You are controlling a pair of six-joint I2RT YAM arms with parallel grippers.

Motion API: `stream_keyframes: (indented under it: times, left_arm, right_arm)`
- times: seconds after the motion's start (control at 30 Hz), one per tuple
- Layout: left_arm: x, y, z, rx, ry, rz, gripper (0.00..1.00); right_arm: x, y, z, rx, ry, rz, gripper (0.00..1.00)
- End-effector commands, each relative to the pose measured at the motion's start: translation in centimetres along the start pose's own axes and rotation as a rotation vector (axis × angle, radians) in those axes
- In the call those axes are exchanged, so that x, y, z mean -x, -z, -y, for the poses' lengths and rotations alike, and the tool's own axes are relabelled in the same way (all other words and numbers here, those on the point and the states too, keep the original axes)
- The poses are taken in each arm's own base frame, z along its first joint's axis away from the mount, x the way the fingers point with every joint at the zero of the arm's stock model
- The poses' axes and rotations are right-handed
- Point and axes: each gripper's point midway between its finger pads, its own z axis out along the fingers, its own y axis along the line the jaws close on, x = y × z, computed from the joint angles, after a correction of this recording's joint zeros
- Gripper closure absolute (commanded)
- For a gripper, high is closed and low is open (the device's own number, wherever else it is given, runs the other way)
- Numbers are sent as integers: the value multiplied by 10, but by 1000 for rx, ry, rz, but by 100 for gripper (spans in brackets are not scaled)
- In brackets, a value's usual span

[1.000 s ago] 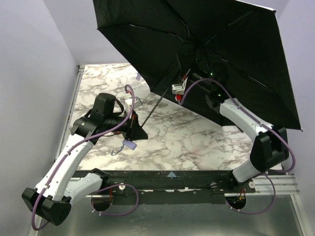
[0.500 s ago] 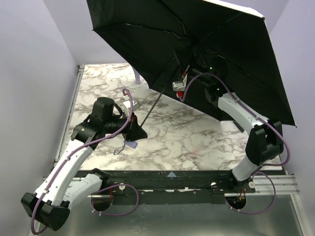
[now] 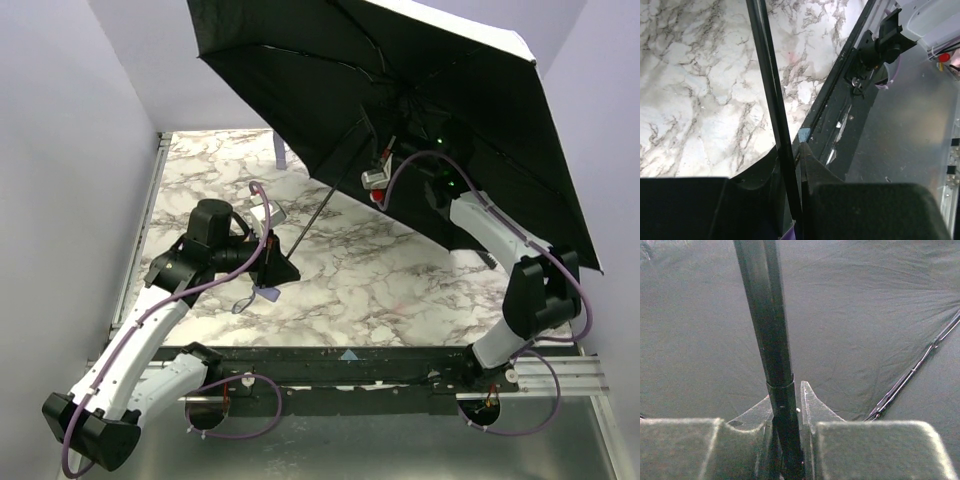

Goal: Open the umbrella

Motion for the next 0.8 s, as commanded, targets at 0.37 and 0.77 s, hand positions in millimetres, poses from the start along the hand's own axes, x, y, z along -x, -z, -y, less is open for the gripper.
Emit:
stream_keyframes:
  times: [0.37,0.77]
  left_arm:
    - [24,3,57,-261,69,16,100]
    - [33,-6,47,-236,72,45,100]
  right_arm:
    - [-40,99,-31,163,-68,-417,46]
    - [34,81,-43,203,-120,-250,15]
